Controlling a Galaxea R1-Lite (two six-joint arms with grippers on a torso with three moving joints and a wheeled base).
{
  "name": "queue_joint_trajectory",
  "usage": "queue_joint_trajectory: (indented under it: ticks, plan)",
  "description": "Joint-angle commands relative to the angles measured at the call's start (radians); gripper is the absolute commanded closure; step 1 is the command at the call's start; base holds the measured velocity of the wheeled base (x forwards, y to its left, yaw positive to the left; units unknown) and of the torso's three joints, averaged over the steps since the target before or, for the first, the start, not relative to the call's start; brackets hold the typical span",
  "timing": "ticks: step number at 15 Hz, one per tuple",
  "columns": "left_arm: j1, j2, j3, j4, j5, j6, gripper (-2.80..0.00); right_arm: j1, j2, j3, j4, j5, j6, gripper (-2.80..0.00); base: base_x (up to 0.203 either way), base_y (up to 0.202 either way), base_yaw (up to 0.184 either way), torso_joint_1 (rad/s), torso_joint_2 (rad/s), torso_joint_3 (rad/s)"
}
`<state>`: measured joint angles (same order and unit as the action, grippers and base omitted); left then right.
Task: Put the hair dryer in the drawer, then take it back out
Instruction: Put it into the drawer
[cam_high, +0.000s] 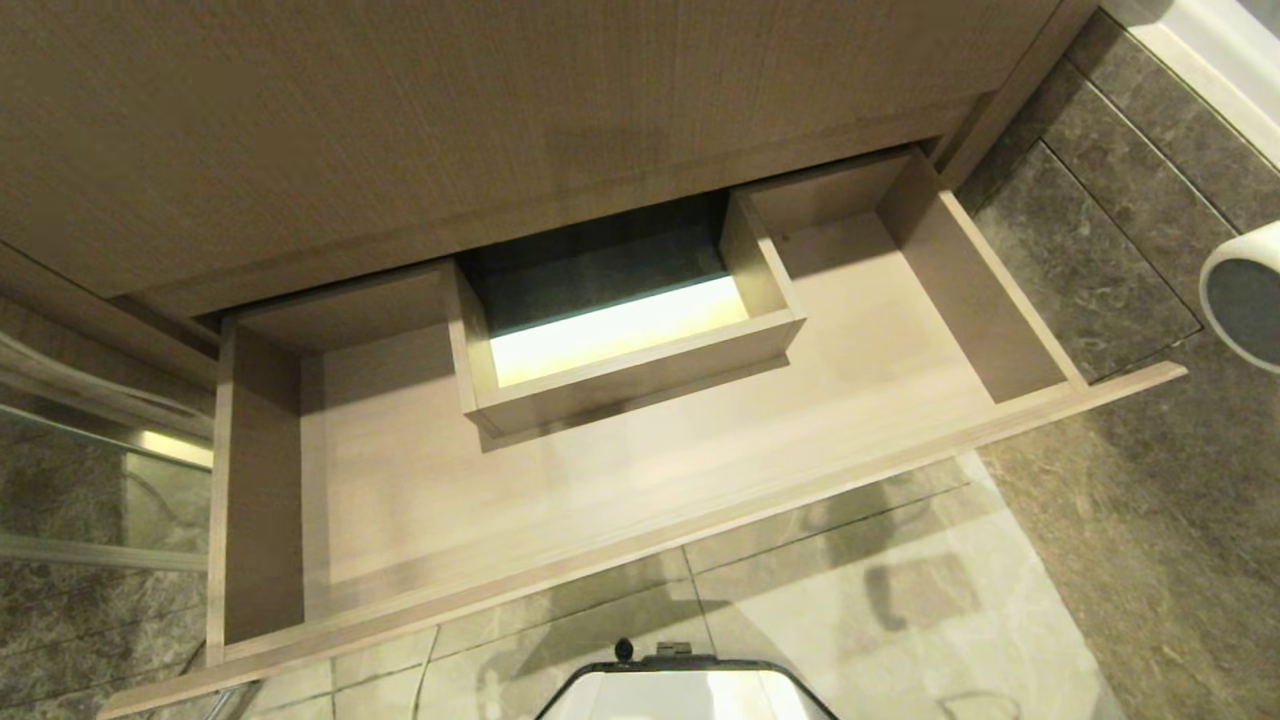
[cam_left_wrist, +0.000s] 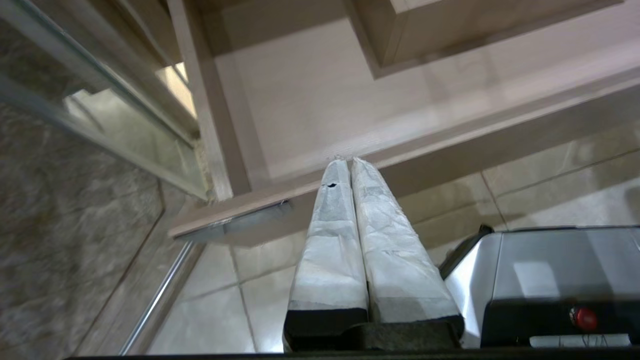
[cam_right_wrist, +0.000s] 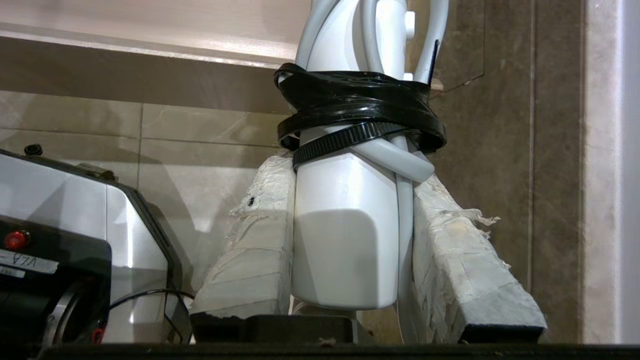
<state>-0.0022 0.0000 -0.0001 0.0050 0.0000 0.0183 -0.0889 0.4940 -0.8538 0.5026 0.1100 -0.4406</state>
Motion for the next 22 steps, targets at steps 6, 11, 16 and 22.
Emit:
queue_joint_trajectory:
  ticks: [6,11,16,22]
  plan:
    - [0.001,0.0,0.002,0.001,0.0,-0.001,0.0,0.003,0.003,-0.004,0.001,0.0,-0.003,0.0,0.0,0.0,0.0,-0.041,0.34,0.277]
    - [0.001,0.0,0.002,0.001,0.0,0.0,0.0,0.005,0.003,-0.007,0.007,0.0,-0.009,0.0,0.0,0.0,0.0,-0.025,0.3,0.217]
    - [0.001,0.0,0.002,0.001,0.0,0.0,0.0,0.003,0.003,-0.014,0.012,-0.001,-0.008,0.0,0.0,0.0,0.0,0.002,0.06,0.056]
    - [0.001,0.0,0.002,0.001,0.0,0.0,0.0,0.003,0.0,-0.014,0.028,-0.003,-0.007,0.0,0.002,0.007,-0.042,0.002,0.0,0.044]
